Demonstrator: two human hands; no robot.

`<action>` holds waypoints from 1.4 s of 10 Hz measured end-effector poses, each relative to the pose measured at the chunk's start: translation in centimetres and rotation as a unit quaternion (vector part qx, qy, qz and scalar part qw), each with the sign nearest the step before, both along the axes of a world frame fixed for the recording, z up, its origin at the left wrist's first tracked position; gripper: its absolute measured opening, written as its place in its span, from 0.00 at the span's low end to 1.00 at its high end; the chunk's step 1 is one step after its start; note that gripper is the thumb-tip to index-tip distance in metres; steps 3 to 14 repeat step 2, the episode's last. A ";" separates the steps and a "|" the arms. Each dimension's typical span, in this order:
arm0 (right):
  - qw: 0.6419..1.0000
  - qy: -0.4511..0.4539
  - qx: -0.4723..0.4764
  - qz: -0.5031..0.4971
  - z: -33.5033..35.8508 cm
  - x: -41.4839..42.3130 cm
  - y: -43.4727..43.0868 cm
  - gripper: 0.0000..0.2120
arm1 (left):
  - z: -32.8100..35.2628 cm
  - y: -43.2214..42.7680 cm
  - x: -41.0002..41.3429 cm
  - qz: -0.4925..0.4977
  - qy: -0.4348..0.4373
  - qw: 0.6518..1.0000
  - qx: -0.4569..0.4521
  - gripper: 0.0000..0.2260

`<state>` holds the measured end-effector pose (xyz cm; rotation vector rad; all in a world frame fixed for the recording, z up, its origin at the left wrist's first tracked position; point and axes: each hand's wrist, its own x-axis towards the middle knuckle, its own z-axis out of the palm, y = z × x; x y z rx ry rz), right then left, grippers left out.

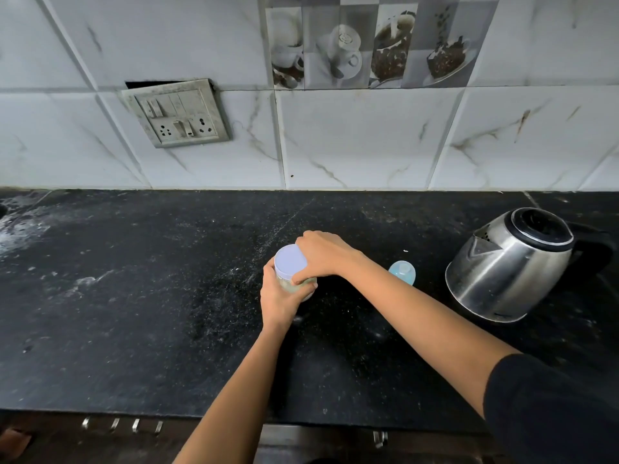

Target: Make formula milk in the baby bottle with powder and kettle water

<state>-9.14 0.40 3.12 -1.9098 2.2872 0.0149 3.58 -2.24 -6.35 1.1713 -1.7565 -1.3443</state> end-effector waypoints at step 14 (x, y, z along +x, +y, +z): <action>0.994 -0.068 -0.079 -0.033 -0.7 -0.6 3.1 0.37 | 0.4 0.3 0.9 -0.038 -0.026 0.997 -0.055 0.41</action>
